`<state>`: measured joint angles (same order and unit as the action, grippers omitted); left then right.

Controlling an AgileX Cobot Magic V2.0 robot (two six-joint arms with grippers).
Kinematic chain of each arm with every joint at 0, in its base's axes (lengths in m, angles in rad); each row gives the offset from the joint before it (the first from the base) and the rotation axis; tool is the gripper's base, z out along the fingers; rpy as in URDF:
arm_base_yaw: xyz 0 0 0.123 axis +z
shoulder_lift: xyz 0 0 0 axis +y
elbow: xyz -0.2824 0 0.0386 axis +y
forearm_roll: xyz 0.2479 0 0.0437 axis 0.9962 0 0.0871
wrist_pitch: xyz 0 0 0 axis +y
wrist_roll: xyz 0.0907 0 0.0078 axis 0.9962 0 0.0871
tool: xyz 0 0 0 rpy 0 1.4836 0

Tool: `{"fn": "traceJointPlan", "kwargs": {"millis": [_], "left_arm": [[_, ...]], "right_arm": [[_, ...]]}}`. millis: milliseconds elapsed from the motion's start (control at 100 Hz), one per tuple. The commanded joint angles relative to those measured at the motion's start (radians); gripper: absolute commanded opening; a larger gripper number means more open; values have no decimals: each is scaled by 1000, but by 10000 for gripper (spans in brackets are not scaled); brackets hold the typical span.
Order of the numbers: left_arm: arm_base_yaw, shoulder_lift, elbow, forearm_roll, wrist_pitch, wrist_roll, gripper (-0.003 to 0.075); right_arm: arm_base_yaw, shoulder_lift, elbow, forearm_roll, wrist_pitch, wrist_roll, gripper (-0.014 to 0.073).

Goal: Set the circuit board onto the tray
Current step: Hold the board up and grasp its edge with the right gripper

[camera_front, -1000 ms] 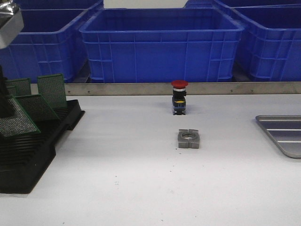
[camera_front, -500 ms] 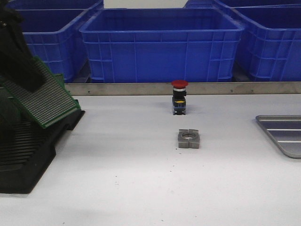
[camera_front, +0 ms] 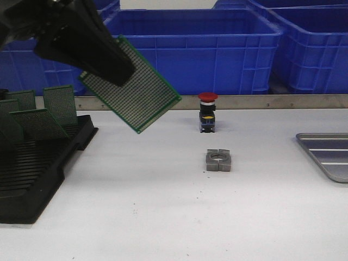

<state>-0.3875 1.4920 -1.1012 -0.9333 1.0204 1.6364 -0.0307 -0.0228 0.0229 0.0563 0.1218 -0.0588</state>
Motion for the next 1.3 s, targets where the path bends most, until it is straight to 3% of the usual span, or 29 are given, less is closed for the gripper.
{"fn": "traceJointPlan", "kwargs": {"millis": [0,280,500,640,760,910,1010,1160,1290], "left_arm": [[-26,-40,-34,-108,-32,-9,-17],[-33,-40,-34,-186,-34,-9,-17],[-33,-40,-34,-186,-34,-9,-17],[-33,-40,-34,-186,-34,-9,-17],[-33,-40,-34,-186,-34,-9,-17],[-33,-40,-34,-186,-34,-9,-17],[-33,-40,-34,-186,-34,-9,-17],[-33,-40,-34,-186,-34,-9,-17],[-33,-40,-34,-186,-34,-9,-17]], "right_arm": [[-2,8,-76,5,-15,-1,-60],[-2,294,-385,7,368,-1,-60],[-1,579,-594,73,460,-3,-60],[25,752,-672,206,466,-106,-40],[73,884,-719,397,458,-277,64],[161,1029,-762,662,457,-588,328],[226,1112,-781,821,463,-842,458],[310,1203,-814,1000,565,-1243,465],[352,1266,-834,1160,619,-1446,465]]}}
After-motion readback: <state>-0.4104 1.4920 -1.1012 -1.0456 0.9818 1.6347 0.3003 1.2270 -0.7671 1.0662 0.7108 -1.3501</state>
